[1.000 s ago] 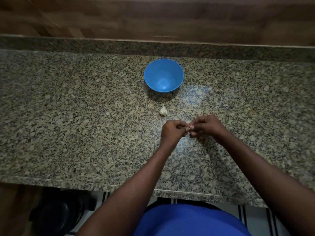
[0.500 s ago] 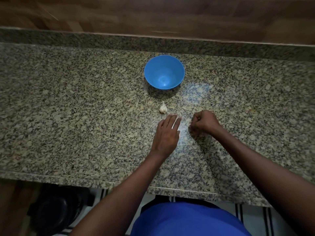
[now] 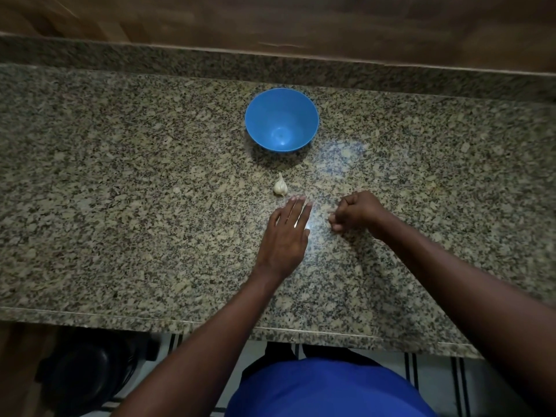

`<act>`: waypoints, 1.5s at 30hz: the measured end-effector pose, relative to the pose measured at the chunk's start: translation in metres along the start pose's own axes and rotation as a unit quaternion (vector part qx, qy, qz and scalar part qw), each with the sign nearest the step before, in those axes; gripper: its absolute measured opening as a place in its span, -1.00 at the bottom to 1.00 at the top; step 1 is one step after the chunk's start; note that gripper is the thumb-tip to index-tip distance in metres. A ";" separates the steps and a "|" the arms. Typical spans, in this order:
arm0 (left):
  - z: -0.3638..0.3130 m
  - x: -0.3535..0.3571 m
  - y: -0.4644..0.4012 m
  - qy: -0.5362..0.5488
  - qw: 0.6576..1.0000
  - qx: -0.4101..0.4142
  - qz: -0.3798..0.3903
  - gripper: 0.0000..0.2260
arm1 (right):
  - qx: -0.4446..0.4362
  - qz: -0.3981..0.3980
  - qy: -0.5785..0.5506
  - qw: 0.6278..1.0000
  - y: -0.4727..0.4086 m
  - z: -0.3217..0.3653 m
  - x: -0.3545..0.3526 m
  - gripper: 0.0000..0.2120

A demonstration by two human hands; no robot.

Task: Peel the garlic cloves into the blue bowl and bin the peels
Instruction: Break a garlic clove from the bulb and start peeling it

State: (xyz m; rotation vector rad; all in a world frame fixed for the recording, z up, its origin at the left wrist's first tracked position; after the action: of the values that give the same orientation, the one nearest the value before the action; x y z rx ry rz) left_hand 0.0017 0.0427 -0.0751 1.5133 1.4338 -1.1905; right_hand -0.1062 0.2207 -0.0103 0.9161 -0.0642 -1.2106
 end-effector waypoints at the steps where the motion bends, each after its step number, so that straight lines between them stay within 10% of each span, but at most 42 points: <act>1: 0.000 0.000 0.000 -0.002 1.000 0.001 0.001 -0.49 | -0.001 0.001 -0.010 1.000 0.000 0.000 0.001 -0.79; 14: 0.000 -0.002 0.000 -0.002 1.000 0.002 0.008 -0.48 | -0.006 -0.103 0.126 0.987 0.002 0.004 0.021 -0.90; 30: 0.001 0.002 -0.001 0.005 1.000 0.000 0.000 -0.47 | 0.056 -0.023 -0.019 0.998 0.002 0.002 0.002 -0.90; 39: -0.005 -0.008 -0.002 0.010 1.000 -0.004 0.007 -0.49 | -0.027 -0.114 0.159 0.980 0.003 0.007 0.020 -0.92; 45: -0.028 -0.038 -0.020 0.231 0.961 -0.145 -0.038 -0.76 | -0.039 -0.032 -0.061 0.997 0.018 -0.019 0.002 -0.93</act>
State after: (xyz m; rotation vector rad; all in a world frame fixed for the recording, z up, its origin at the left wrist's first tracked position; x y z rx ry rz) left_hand -0.0122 0.0592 -0.0282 1.5972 1.8926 -0.6446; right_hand -0.0821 0.2305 -0.0121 0.7796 -0.0860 -1.3184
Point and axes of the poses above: each hand's wrist, its own y-axis away from the middle knuckle, its own x-axis out of the palm, z = x × y, the point moved 1 cm from there along -y, towards the middle knuckle, and after that the axes turned 5 degrees about -z, right-handed, at the moved point
